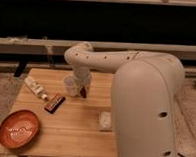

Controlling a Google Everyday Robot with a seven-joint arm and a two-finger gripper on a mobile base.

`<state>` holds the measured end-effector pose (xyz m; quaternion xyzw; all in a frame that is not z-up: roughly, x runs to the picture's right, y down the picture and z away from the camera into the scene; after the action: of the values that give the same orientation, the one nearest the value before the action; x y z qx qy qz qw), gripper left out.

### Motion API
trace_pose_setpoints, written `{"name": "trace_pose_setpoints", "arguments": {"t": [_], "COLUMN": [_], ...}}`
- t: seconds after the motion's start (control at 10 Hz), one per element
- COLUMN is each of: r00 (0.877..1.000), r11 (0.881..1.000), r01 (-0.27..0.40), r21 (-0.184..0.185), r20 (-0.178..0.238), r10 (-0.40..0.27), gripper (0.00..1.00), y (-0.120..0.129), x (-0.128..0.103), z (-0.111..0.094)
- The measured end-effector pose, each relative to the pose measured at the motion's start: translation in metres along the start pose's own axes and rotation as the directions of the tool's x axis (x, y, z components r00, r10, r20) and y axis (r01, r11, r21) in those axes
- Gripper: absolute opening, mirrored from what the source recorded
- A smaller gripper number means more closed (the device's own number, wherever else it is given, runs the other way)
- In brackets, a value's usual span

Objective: Place the pepper in the ceramic bowl

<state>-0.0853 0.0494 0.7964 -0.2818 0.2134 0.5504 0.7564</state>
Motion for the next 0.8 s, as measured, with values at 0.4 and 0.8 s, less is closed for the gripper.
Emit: {"name": "trace_pose_setpoints", "arguments": {"t": [0.4, 0.8], "r00": [0.997, 0.988], "r11": [0.997, 0.988], "r01": [0.078, 0.152], "r21": [0.012, 0.003], "r20": [-0.005, -0.012], "r10": [-0.078, -0.152], "gripper": [0.00, 0.00], "y": [0.043, 0.090], "x": [0.010, 0.024], "z": [-0.022, -0.026]}}
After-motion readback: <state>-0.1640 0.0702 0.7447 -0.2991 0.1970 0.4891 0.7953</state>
